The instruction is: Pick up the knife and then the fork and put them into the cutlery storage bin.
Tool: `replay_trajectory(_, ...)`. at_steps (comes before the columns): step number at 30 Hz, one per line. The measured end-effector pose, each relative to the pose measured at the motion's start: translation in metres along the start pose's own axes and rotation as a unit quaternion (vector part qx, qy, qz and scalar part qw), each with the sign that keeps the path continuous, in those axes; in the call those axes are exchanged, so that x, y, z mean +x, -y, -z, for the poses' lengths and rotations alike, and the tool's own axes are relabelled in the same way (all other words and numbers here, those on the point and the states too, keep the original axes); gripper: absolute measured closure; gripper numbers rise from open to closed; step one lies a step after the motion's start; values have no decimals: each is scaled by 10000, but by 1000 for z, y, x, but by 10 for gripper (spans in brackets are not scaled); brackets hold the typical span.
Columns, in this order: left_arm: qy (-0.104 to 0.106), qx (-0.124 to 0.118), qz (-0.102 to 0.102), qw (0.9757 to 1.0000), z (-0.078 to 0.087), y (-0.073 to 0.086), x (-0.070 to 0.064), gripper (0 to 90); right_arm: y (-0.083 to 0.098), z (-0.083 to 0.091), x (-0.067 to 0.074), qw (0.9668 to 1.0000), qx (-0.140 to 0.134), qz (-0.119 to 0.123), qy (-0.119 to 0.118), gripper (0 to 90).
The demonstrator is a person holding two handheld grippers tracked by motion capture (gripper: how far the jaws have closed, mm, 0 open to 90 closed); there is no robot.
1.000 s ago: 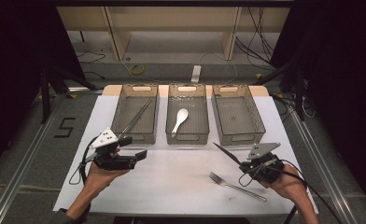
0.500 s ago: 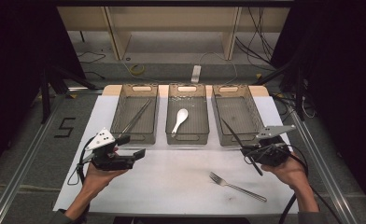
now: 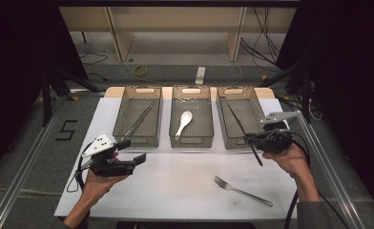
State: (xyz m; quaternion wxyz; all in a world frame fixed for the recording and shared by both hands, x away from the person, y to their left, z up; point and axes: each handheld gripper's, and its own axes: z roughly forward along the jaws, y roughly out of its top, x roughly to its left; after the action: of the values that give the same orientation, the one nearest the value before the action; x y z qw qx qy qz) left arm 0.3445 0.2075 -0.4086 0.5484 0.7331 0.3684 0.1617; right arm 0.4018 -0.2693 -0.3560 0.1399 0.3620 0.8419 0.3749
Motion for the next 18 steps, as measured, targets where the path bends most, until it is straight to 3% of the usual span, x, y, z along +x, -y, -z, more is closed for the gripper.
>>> replay_trajectory(7, 10, -29, 9, 10000, 2, 1, -2, 166, -21, -3, -11, 9997, -194, -159, -16, 814)
replay_trajectory(18, 29, -90, 38, 9999, 5, 3, -4, 165, -52, -3, -30, 9984, -395, -366, 158, 814)
